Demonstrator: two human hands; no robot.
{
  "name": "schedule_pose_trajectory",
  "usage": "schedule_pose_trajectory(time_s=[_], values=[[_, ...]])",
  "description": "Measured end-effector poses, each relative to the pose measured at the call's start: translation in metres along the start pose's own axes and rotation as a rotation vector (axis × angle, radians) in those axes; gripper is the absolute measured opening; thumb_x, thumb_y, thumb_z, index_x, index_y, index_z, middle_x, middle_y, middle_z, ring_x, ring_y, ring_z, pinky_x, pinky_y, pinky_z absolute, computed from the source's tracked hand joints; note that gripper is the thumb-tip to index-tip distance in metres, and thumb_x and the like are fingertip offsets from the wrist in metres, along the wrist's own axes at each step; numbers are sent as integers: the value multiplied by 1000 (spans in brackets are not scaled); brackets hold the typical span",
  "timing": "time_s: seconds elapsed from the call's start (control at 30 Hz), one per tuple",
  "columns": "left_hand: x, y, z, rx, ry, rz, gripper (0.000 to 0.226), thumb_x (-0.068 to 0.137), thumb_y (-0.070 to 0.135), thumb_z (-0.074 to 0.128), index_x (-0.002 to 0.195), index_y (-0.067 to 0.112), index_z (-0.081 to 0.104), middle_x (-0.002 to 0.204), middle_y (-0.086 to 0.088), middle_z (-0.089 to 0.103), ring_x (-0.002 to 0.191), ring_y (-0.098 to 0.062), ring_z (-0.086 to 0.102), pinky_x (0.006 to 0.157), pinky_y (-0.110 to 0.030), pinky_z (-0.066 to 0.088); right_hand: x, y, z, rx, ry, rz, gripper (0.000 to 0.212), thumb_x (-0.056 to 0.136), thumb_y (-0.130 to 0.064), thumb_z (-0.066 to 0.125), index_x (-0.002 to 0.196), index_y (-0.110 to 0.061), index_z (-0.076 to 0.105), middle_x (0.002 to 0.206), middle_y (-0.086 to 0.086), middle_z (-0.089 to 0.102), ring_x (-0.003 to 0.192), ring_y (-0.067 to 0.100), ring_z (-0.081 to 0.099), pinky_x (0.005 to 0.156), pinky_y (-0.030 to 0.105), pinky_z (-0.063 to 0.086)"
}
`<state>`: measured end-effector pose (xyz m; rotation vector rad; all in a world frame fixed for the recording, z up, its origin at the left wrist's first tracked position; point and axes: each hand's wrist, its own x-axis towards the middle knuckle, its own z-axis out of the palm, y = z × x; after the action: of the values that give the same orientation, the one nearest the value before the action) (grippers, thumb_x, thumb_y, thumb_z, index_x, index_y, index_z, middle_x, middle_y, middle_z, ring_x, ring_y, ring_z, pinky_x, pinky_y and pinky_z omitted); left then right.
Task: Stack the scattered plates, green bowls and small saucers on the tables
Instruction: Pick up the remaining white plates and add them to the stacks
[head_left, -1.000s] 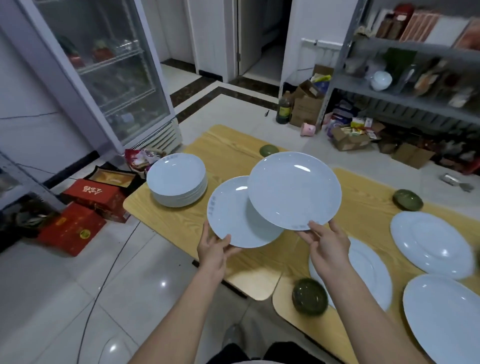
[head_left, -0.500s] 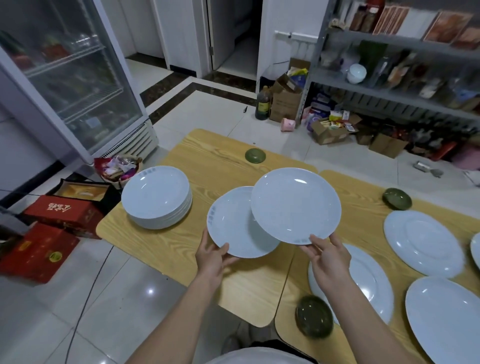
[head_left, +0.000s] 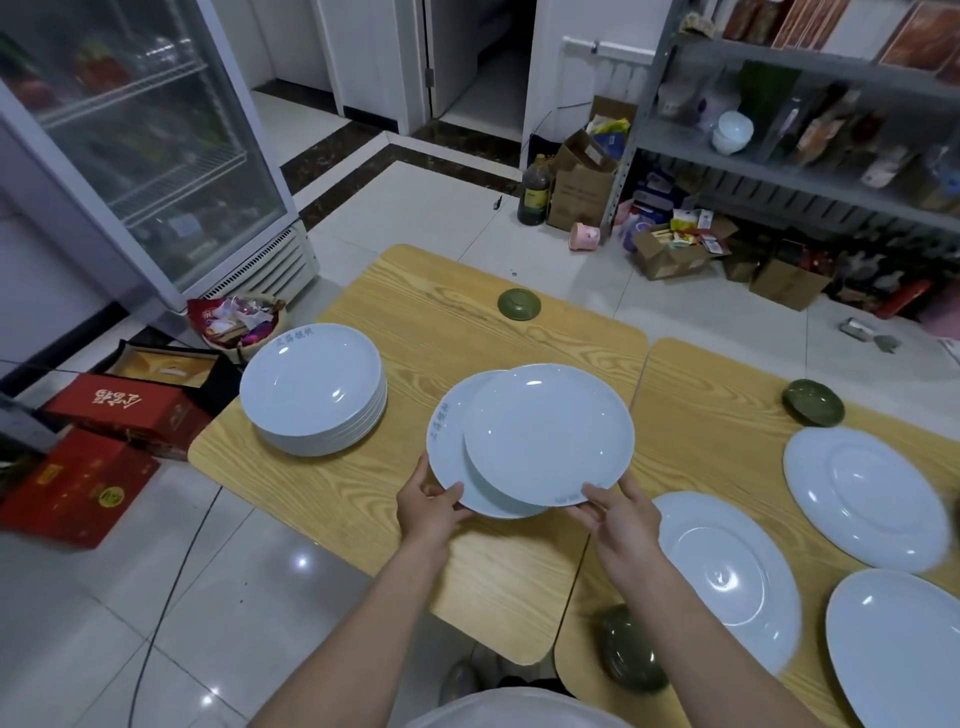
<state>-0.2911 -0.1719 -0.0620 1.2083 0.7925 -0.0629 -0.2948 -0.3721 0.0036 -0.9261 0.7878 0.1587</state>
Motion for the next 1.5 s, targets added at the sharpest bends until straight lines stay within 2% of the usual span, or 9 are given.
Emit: schedule_pose_trajectory(time_s=[0.1,0.23,0.37,0.67,0.8,1.03,1.17,1.3,1.5], values=[[2,2,-2,10,-35,-7,75,88,-9,63,149,28,37,77,-9,47,96,-33,69,63,-31,61,6,5,7,-40,-12,29,67,88,15,57,149,-9,38,105,13,70,90,33,72,79,45,60],[3,2,-5,16,-95,1,70,93,-2,60,150,31,33,104,-17,65,98,-26,70,66,-36,62,15,12,16,-108,-18,52,68,88,16,56,149,-7,37,109,17,69,91,38,71,89,53,55],[2,2,-7,23,-147,20,66,98,4,55,151,36,30,119,-16,63,100,-23,70,65,-34,61,20,16,19,-177,-3,26,65,88,15,57,147,-6,39,108,14,69,88,34,73,76,45,61],[15,-7,-7,45,-134,-6,61,101,4,47,151,36,32,106,-8,48,88,-31,65,67,-35,61,26,15,18,-491,45,-73,50,83,11,66,131,-5,60,94,0,71,78,20,73,66,28,60],[16,-9,-8,68,-118,1,60,101,4,48,149,36,34,107,-18,51,75,-20,61,65,-32,61,32,19,15,-563,47,-95,40,83,8,68,120,-10,68,99,5,72,86,19,68,74,27,56],[16,-9,-7,68,-109,-14,57,101,9,50,149,37,34,103,-15,52,82,-26,59,65,-31,60,40,32,16,-579,132,-141,39,81,7,71,82,-32,66,110,20,67,102,33,66,100,44,51],[15,-9,-6,75,-97,-17,57,101,10,50,149,37,34,101,-16,50,81,-25,58,65,-29,60,46,37,13,-586,117,-113,39,79,5,74,108,-22,71,78,10,53,74,22,55,93,29,48],[10,-5,-4,73,-95,-23,58,101,8,49,149,37,33,101,-15,50,78,-22,57,64,-29,60,47,38,15,-615,112,-122,50,79,5,75,114,-30,66,76,5,48,73,18,50,92,28,48],[4,1,-1,64,-75,-38,58,102,9,49,150,35,31,116,-18,59,81,-24,61,62,-27,59,46,37,17,-627,157,-125,62,78,5,76,134,-18,59,87,8,62,86,20,62,98,36,51]])
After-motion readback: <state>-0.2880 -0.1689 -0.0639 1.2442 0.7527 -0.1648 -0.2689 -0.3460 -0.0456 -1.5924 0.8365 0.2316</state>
